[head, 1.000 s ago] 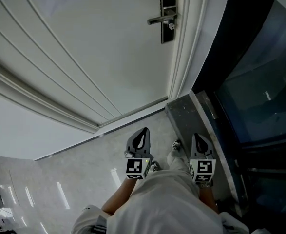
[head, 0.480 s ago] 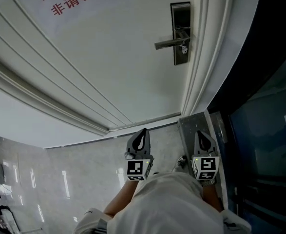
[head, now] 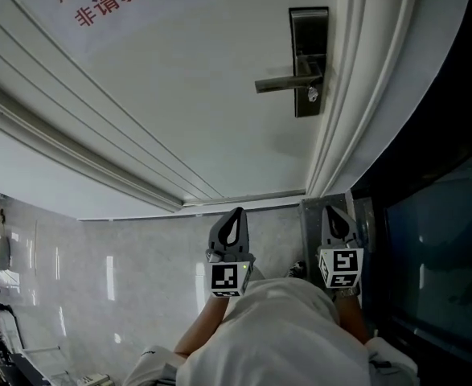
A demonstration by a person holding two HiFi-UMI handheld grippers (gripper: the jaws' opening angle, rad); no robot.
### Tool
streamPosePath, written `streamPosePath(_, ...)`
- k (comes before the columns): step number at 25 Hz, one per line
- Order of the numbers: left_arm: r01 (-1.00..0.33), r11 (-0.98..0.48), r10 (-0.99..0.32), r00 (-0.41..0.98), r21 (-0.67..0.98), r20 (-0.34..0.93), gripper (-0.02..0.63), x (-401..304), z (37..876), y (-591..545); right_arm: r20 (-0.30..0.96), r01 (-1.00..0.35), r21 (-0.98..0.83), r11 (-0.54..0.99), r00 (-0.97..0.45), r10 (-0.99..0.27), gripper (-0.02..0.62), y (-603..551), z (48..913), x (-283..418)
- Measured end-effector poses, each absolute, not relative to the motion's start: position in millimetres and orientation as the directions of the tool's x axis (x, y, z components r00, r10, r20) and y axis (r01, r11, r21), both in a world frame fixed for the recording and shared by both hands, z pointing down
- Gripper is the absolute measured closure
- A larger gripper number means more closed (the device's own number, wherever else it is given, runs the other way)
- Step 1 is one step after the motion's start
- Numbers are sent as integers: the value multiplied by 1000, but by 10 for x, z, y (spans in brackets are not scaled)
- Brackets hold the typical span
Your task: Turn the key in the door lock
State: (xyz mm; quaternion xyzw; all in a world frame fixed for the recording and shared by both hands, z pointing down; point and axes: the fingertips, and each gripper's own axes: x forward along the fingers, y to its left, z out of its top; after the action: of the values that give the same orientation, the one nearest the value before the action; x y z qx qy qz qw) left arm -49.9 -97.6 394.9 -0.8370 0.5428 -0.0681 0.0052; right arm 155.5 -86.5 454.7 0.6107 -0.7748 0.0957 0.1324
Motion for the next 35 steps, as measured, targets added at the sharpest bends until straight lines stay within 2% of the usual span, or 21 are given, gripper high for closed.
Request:
streamPosePath(8, -922, -384, -919, 375, -57, 123, 597, -669, 4031, -1329, 340, -959, 47, 281, -249, -907, 594, -1321, 4554, 1343)
streamPosePath(13, -862, -506, -861, 502, -34, 84, 597, -474, 3975, -1816, 317, -973, 102, 207, -166, -934, 594, -1523, 4321, 1253)
streamPosePath(17, -776, -630, -777, 629, -38, 18, 597, -106, 3803, -2152, 295, -959, 242, 147, -72, -953, 594, -1701, 4142, 1348)
streamPosePath(21, -739, -673, -738, 673, -26, -39, 597, -42, 3678, -2295, 260, -922, 371, 109, -10, -966, 594, -1940, 3940, 1421)
streamPosePath(26, -735, -677, -735, 678, -19, -12, 597, -208, 3803, -2440, 173, -788, 613, 58, 62, -983, 594, -2301, 3550, 1479)
streamPosePath(35, -754, -657, -754, 657, -11, -16, 597, -460, 3788, -2551, 136, -508, 860, 53, 129, -982, 589, -2725, 3145, 1389)
